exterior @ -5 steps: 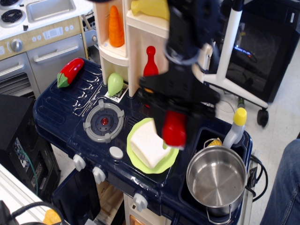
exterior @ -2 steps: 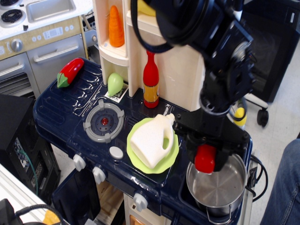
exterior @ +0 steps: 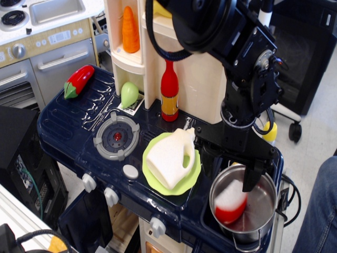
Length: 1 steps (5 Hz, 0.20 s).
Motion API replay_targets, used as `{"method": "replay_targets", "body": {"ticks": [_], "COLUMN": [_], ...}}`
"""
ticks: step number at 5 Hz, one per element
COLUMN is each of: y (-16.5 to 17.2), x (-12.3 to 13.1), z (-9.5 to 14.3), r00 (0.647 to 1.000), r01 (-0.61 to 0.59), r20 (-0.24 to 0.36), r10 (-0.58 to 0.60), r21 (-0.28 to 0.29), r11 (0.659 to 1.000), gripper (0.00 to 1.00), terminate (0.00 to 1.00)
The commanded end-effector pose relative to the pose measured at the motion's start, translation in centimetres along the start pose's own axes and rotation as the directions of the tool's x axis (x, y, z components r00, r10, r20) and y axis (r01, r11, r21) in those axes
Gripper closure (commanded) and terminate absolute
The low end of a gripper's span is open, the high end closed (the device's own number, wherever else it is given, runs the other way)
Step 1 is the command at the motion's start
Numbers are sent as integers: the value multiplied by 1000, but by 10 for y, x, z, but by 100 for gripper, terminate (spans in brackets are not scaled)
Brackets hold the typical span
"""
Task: Put sushi in pot or pan
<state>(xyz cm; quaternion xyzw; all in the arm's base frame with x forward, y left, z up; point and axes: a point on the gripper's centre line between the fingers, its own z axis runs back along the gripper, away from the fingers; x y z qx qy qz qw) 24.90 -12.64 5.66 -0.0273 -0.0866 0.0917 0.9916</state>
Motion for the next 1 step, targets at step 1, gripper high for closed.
{"method": "replay_targets", "body": {"ticks": [1], "y": [-1], "x": [5], "z": [9], "r00": [1000], "r01": [13], "r20": [24], "r10": [-12], "r21": [-16], "r11": [1000], "gripper": [0], "terminate": [100]}}
